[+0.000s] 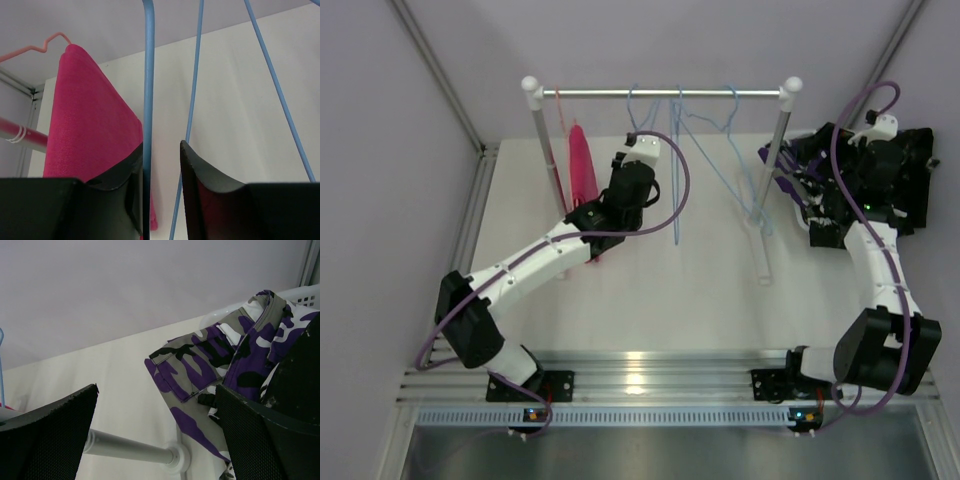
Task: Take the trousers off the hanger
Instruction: Place the hanger at the clothesline.
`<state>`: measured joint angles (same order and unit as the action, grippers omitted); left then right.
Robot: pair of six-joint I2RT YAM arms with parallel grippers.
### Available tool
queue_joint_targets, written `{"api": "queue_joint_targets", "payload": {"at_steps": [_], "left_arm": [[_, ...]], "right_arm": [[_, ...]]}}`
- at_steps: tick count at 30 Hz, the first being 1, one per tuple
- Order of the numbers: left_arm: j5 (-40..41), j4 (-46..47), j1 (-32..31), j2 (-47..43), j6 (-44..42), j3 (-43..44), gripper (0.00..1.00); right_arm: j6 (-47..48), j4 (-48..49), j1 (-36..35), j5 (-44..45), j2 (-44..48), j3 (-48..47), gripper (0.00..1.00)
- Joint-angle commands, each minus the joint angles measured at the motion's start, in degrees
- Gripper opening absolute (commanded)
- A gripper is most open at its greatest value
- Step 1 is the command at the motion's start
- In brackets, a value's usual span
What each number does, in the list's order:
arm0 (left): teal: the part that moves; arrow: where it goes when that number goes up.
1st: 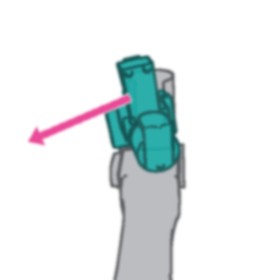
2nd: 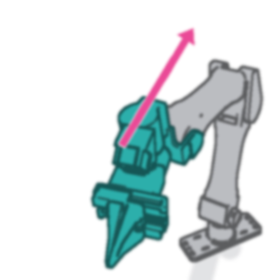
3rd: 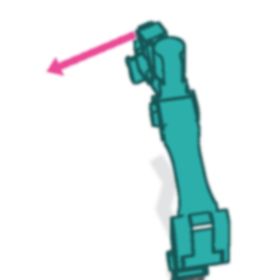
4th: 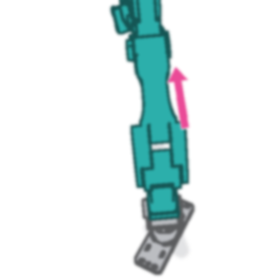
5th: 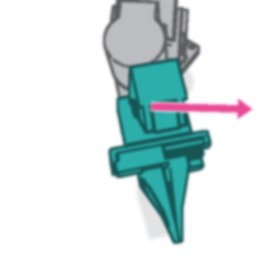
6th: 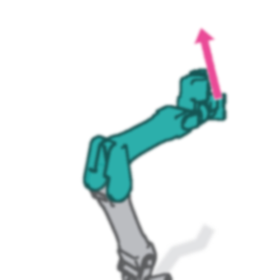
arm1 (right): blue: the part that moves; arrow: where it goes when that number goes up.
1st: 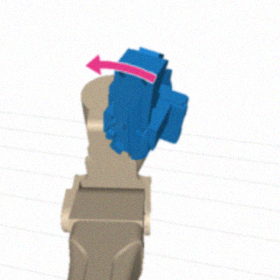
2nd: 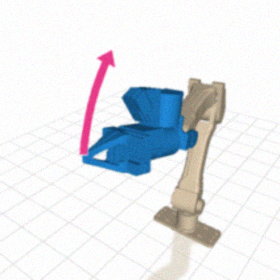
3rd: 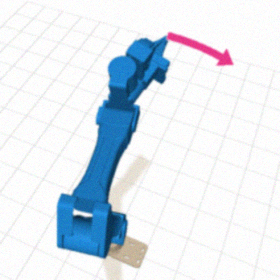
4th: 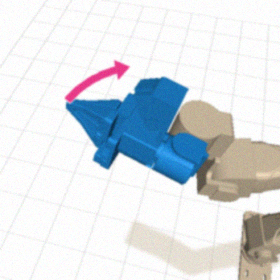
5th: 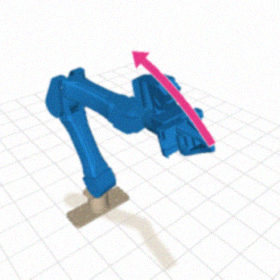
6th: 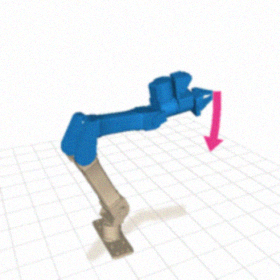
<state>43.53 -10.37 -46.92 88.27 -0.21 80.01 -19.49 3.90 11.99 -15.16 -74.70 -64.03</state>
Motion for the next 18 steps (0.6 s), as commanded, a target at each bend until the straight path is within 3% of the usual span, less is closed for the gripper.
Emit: {"api": "queue_joint_targets", "payload": {"at_steps": [1,7,14,18], "left_arm": [[0.16,1.67,-0.02,-2.75,1.88,-0.55,0.37],[-0.11,0.71,0.07,-3.37,2.4,-0.55,0.38],[-1.6,-2.37,-0.11,-7.13,4.42,0.67,0.52],[-4.76,-5.53,-0.37,-9.08,5.48,3.31,0.53]], "right_arm": [[0.85,4.01,-1.18,-0.75,-0.01,0.92,0.99],[0.76,4.18,-1.18,-1.01,-0.36,1.1,0.99],[0.68,4.27,-1.18,-0.84,-0.27,1.28,0.99],[0.59,4.18,-1.44,-0.84,-0.63,1.36,0.99]]}}
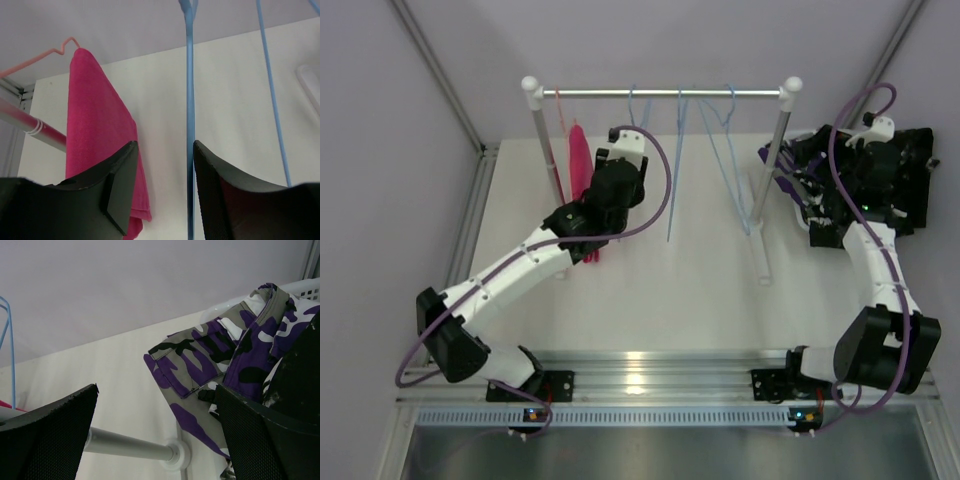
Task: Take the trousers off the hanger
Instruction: Place the hanger at the clothesline, then pick up the hanger from the clothesline.
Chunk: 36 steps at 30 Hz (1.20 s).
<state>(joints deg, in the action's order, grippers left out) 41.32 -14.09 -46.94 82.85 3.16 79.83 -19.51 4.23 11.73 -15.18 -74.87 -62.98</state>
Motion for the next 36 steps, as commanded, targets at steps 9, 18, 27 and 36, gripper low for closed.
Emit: {"api": "queue_joint_targets", "payload": {"at_steps": [9,18,27,36], "left_arm": [[-9.5,-6.12,-0.61,-7.96,4.66,7.34,0.55],[-6.88,-9.02,-0.7,-11.39,3.09,12.0,0.55],[2.44,-10.26,-0.7,-12.98,-0.96,12.8,0.56],[7.89,-7.27,-0.61,-11.22,-2.63,8.07,0.56]], "right_arm": [[1.14,3.07,-1.62,-0.46,-0.36,-0.04,1.0],[1.58,2.45,-2.23,-0.2,-0.71,0.05,0.99],[2.02,2.27,-2.85,0.15,-1.33,0.05,1.0],[2.19,2.1,-3.03,0.41,-1.77,-0.04,0.99]]}}
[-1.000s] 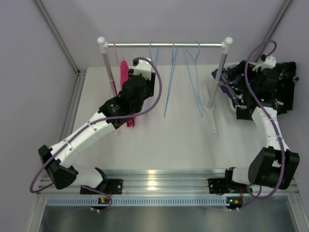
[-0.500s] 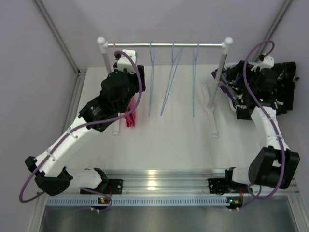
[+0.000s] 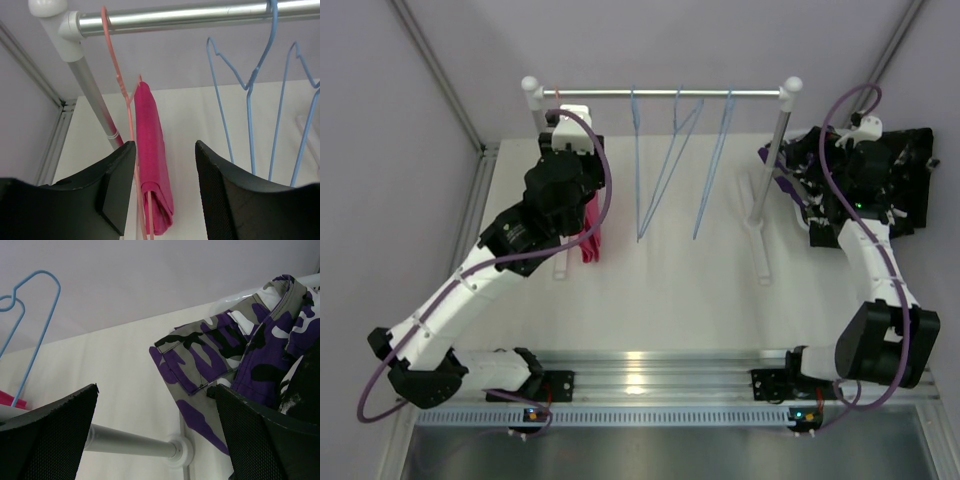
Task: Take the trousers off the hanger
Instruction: Pick up the hanger from the clothesline.
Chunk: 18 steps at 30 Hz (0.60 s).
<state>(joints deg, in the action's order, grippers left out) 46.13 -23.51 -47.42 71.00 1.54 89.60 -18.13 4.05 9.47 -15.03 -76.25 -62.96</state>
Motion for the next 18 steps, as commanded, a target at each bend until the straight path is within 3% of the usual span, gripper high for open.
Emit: {"api": "queue_joint_targets", "payload": {"at_steps": [1,6,17,18], "left_arm": [[3.44,3.19,-0.04,1.06,-2.49,-2.32,0.56],[4.67,5.05,1.71,3.34,-3.04,-4.44,0.56],[-5.96,5.93,10.5,6.34,2.06,-5.49,0.56],[-6.4,6.1,10.85,6.69,2.32,-5.32,0.51]], "right_arm": [[0.9,2.27,-0.77,0.26,-0.48,-0.06,1.0],[0.99,2.36,-0.77,0.35,-0.74,0.03,0.99],[1.26,2.98,-0.77,0.52,-2.15,-0.06,1.0],[1.17,2.98,-0.86,0.44,-2.32,-0.15,0.99]]}}
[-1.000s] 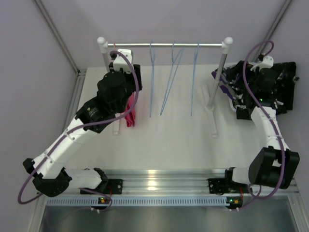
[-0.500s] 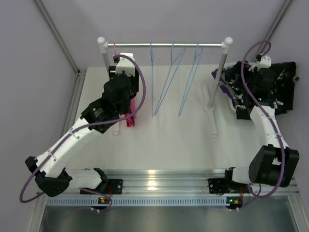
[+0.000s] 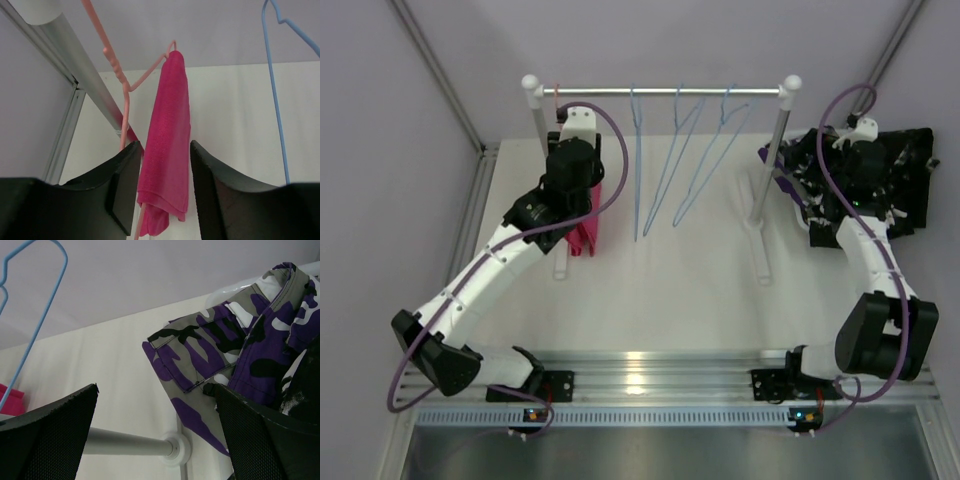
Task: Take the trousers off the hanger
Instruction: Pick up the hanger from the clothesline.
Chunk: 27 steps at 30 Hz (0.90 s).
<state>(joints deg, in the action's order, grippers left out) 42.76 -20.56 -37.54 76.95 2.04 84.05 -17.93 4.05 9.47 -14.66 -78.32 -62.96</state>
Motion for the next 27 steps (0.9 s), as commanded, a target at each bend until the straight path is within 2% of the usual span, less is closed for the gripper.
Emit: {"api": "queue_joint_targets", "payload": {"at_steps": [1,6,7,11,16,27], "left_arm": [[-3.3,3.15,1.59,0.92,2.0,0.24,0.47],[-4.79,2.8,1.94,1.28,2.79,0.85,0.47],[-5.84,2.72,1.94,1.01,3.14,0.76,0.53],[-6.63,2.19,2.03,0.49,2.79,1.38,0.6],[-9.27,1.14,1.94,-0.3,2.09,4.62,0.61],[-8.84,-1.07,1.86,-1.62,-4.06,9.11,0.6]], "right_arm": [[1.06,2.98,-0.77,0.07,-0.25,-0.23,0.99],[1.15,3.06,-0.77,-0.11,-0.78,-0.32,0.99],[1.06,3.06,-0.77,-0.11,-0.78,-0.32,1.0],[1.06,3.24,-0.86,-0.2,-1.3,-0.32,0.99],[0.79,3.33,-0.95,-0.55,-1.74,-0.32,0.99],[1.06,2.98,-1.04,-0.73,-1.74,-0.41,0.99]]}}
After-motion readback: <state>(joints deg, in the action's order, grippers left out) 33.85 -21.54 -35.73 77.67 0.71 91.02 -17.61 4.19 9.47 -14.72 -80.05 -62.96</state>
